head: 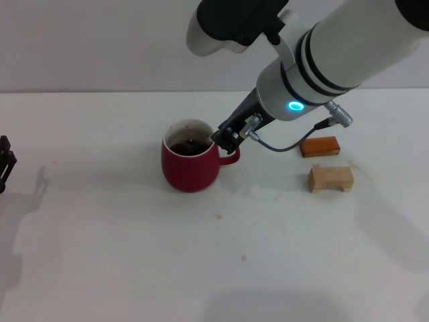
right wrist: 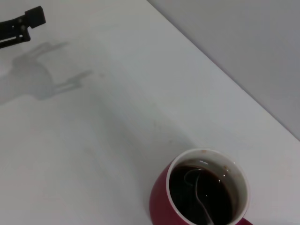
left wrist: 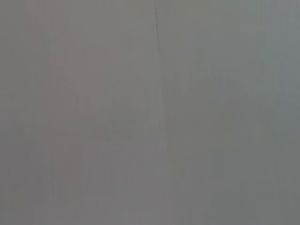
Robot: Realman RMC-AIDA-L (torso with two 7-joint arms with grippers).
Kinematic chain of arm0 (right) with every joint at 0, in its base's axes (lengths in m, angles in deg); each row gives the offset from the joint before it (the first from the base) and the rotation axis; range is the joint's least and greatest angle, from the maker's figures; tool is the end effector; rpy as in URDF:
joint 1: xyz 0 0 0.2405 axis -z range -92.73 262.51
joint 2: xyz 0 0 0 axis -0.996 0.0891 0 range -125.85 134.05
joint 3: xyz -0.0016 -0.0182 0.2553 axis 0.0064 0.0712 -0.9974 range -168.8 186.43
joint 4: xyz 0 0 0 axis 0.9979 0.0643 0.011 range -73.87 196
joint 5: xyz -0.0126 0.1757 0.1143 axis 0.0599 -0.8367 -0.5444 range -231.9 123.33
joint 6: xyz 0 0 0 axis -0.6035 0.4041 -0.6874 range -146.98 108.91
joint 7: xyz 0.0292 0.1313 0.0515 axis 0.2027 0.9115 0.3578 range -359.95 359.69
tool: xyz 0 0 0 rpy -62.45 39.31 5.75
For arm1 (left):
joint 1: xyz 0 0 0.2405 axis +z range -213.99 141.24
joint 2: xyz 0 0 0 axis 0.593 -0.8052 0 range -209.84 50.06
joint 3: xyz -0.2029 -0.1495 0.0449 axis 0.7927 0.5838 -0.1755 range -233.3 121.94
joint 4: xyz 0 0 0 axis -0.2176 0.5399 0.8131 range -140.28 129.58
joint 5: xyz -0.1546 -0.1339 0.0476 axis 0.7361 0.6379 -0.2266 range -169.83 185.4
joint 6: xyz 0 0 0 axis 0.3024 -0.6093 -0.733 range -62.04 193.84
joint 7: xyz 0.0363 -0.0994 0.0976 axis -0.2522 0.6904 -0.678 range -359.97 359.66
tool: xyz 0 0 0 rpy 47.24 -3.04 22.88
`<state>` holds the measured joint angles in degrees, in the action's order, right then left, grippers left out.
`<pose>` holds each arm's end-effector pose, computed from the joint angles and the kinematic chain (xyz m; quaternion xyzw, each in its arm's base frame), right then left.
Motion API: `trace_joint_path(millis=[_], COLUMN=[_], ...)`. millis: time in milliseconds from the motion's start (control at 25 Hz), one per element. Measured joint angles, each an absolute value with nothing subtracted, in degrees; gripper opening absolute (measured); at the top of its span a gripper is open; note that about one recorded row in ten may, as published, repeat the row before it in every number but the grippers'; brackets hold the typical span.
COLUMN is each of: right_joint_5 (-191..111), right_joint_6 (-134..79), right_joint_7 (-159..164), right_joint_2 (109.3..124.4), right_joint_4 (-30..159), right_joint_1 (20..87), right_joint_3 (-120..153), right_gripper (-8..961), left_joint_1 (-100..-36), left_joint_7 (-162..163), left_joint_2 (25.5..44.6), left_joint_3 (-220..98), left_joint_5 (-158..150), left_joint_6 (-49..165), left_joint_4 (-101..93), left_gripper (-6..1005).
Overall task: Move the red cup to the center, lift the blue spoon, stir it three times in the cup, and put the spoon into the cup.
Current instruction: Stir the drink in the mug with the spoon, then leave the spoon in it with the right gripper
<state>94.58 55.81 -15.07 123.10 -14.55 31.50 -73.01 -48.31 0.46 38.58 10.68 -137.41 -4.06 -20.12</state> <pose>0.0376 0.3825 -0.0577 -0.9454 0.1868 -0.1255 0.2356 -0.3728 0.2729 0.0134 -0.6438 -0.2205 -0.2465 0.6901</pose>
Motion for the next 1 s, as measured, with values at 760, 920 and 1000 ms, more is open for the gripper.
trace_joint_path(millis=[760, 920, 1000], right_joint_5=[92.6, 92.6, 92.6], right_joint_6=[52.6, 51.7, 50.8], right_joint_7=[-16.4, -16.4, -16.4], right_joint_2=[123.1, 123.06, 123.04], right_joint_4=[-9.1, -8.3, -7.9], right_joint_1=[29.8, 29.5, 29.5], right_joint_3=[-73.0, -73.0, -73.0], right_gripper=[126, 126, 126], left_joint_1=[-48.7, -48.9, -49.0], left_joint_7=[0.4, 0.1, 0.1], left_joint_2=[38.58, 38.59, 38.58], left_joint_3=[10.7, 10.7, 10.7], left_joint_5=[-137.4, -137.4, -137.4], left_joint_6=[-4.1, -4.1, -4.1], left_joint_4=[-20.1, -20.1, -20.1], left_gripper=[854, 854, 854])
